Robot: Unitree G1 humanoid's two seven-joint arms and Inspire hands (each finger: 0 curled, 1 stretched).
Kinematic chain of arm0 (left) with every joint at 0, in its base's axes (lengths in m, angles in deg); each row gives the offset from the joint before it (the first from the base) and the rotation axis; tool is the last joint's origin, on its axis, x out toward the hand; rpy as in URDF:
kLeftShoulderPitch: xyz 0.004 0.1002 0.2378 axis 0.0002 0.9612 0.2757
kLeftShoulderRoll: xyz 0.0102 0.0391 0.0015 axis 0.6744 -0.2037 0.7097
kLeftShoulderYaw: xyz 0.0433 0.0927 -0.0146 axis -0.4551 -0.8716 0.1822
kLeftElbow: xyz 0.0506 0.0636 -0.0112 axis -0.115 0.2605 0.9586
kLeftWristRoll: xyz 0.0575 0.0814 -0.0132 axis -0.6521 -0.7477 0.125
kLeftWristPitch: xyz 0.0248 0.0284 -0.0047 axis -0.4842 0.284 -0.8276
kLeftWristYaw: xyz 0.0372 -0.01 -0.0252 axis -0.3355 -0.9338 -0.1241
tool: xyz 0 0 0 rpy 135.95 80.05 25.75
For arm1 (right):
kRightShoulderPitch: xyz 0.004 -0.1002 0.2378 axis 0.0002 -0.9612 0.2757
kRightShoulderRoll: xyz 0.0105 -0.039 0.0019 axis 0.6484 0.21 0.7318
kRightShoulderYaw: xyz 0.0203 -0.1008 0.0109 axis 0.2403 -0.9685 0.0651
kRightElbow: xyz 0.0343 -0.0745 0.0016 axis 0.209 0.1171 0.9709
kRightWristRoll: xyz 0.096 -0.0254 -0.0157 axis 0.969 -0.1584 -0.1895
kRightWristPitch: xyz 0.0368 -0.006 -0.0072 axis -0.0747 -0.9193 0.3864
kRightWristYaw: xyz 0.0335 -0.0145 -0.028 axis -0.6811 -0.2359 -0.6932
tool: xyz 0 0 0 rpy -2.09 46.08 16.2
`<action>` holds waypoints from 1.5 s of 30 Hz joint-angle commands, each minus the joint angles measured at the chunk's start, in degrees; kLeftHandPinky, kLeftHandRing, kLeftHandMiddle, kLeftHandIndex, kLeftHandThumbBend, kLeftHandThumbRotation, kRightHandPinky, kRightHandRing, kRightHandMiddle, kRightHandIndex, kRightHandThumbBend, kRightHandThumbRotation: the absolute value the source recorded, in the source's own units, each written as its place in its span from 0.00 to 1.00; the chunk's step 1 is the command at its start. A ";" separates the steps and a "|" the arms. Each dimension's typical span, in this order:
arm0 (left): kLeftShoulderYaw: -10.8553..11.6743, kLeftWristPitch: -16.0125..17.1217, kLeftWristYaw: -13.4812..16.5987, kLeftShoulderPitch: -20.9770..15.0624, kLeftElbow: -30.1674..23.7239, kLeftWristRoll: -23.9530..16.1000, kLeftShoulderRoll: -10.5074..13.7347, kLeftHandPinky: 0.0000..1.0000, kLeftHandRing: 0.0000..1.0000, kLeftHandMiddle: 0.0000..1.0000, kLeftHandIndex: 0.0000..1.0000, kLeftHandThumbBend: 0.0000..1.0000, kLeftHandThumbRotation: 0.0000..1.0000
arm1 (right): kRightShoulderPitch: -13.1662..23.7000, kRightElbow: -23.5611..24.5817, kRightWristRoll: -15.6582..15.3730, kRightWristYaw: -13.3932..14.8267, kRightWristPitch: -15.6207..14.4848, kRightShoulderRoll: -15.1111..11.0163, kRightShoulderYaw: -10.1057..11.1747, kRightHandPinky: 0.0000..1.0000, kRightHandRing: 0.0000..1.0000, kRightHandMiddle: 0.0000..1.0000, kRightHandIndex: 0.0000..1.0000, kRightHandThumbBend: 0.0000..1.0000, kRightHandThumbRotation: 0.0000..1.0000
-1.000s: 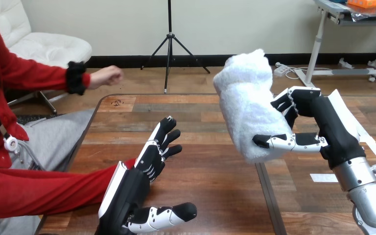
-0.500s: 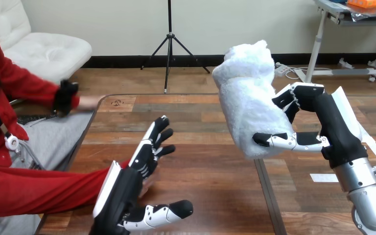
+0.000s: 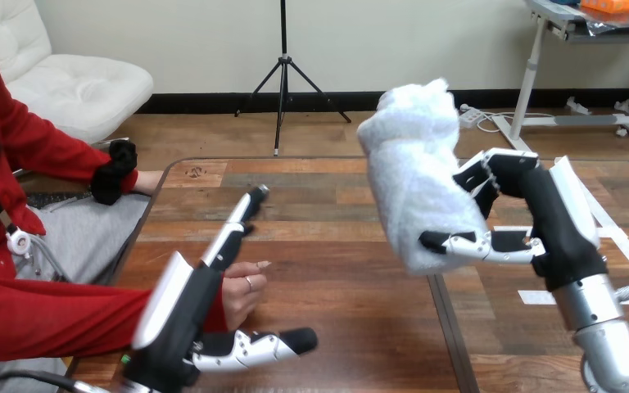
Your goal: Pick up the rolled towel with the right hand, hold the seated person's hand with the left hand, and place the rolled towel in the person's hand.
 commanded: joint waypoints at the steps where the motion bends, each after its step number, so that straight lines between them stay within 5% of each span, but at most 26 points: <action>1: 3.82 -4.53 6.26 -0.54 -10.83 -8.41 2.40 0.93 0.97 0.99 0.98 1.00 0.59 | 2.68 0.92 -2.21 4.37 3.25 1.69 0.05 0.26 0.30 0.38 0.39 0.77 0.00; 8: 5.16 -9.56 10.03 -0.09 -16.40 -13.62 4.06 0.92 0.97 0.99 0.98 1.00 0.57 | 2.26 0.96 -6.15 7.84 3.64 2.28 -0.61 0.26 0.31 0.38 0.38 0.79 0.00; 18: 5.71 -14.80 11.09 -1.05 -19.74 -13.88 7.48 0.90 0.95 0.96 0.97 1.00 0.52 | 2.04 -0.07 -11.74 14.16 4.15 2.96 -2.21 0.28 0.33 0.39 0.38 0.79 0.00; 45: 3.72 -19.20 6.94 -5.44 -16.10 -8.87 19.22 0.75 0.85 0.86 0.90 1.00 0.43 | 1.65 -0.12 -16.85 23.36 4.83 4.09 -6.17 0.28 0.33 0.39 0.37 0.76 0.00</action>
